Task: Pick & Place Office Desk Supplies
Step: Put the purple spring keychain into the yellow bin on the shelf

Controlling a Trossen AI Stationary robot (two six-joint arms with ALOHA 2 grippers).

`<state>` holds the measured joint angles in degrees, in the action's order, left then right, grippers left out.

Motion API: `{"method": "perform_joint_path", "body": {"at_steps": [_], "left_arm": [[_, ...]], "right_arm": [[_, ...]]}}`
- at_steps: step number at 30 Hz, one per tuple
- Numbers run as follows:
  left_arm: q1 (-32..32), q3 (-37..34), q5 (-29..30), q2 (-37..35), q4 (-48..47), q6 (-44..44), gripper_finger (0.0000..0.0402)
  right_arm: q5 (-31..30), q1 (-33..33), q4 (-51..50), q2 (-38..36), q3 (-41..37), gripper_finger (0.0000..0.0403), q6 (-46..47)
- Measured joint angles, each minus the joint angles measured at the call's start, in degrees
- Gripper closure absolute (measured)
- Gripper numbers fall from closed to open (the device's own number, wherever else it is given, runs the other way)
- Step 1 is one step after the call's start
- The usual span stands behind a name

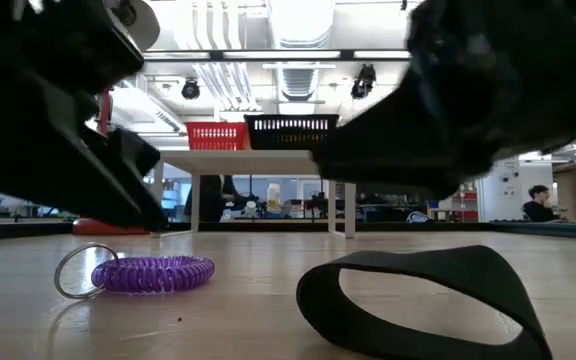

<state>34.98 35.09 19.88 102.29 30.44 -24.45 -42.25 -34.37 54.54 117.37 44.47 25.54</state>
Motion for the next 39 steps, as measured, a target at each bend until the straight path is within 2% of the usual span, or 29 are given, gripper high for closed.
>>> {"method": "perform_joint_path", "body": {"at_steps": [3, 7, 12, 16, 20, 23, 28, 30, 35, 39], "left_arm": [[-1.68, 1.93, 0.44, 2.36, -0.11, 0.11, 0.0241], [-2.68, 4.23, -0.57, 4.41, -1.46, 2.78, 0.0241], [-2.73, 8.04, -0.51, 6.73, -9.37, 5.75, 0.025], [-2.71, 10.48, 0.03, 8.91, -12.45, 7.54, 0.029], [-2.71, 11.11, 1.23, 8.91, -13.41, 11.1, 0.036], [-2.68, 10.59, 7.2, 6.55, -17.19, 13.07, 0.0386], [-2.27, 10.6, 27.81, -0.15, -21.4, 13.64, 0.0381], [-1.74, 10.38, 33.1, -2.65, -22.19, 15.09, 0.0382], [-1.88, 10.28, 34.82, -6.85, -21.57, 21.32, 0.0382], [-1.97, 10.11, 34.53, -7.32, -21.73, 24.59, 0.0381]], "right_arm": [[0.49, 0.59, 0.11, 0.83, 1.87, 0.0251, -0.1], [0.65, 0.38, -3.58, -1.63, 2.74, 0.0256, -1.45], [2.37, -0.13, -4.98, -5.51, 2.27, 0.0262, -5.26], [3.38, -0.54, -4.88, -7.5, 1.57, 0.0266, -7.51], [3.53, -0.5, -4.8, -7.76, 1.14, 0.0269, -7.34], [3.32, -0.46, -5.62, -7.33, 0.9, 0.0268, -7.07], [2.01, 0.28, -8.88, -6.57, 0.8, 0.0267, -5.47], [1.69, 1.51, -9.77, -6.61, 0.83, 0.0266, -3.88], [2.72, 6.62, -8.64, -6.61, 1.27, 0.0252, -1.31], [5.89, 10.92, -5.13, -6.61, 1.2, 0.0228, -5.38]]}}
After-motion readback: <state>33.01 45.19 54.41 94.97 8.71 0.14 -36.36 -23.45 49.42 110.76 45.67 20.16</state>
